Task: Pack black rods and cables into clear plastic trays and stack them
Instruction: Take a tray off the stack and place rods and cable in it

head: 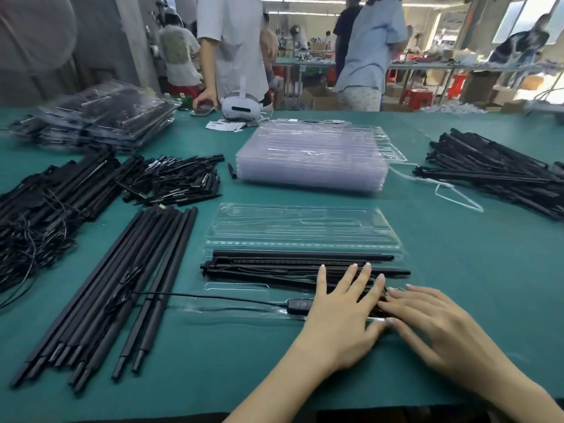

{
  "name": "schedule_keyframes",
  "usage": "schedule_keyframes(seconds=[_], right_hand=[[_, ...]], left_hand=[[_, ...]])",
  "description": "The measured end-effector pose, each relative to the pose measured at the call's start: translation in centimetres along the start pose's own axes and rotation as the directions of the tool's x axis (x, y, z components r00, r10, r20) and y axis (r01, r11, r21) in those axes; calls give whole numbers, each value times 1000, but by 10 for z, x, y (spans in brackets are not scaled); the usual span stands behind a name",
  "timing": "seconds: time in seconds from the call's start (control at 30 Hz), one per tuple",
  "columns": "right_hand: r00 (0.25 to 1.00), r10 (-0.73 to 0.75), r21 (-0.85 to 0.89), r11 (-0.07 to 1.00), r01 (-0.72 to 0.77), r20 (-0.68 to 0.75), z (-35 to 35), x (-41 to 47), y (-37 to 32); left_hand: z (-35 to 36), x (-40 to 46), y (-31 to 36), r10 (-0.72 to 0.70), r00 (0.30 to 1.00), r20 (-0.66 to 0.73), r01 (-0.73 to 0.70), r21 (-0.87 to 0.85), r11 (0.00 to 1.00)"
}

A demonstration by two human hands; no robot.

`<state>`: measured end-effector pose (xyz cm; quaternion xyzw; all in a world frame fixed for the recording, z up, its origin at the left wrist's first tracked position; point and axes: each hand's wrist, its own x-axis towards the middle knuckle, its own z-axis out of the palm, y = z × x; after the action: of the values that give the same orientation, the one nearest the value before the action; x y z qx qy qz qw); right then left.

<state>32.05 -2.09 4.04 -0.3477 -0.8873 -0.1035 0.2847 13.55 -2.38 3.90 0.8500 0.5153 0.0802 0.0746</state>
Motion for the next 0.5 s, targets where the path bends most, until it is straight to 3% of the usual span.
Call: schedule_keyframes(seconds=[0.27, 0.5], right_hand=[[994, 104, 76, 991, -106, 25, 3, -10, -4], [989, 144, 125, 981, -149, 45, -3, -10, -3]], left_hand=[[-1, -12, 10, -13, 999, -44, 19, 144, 989], [1, -27, 14, -106, 991, -77, 116, 143, 983]])
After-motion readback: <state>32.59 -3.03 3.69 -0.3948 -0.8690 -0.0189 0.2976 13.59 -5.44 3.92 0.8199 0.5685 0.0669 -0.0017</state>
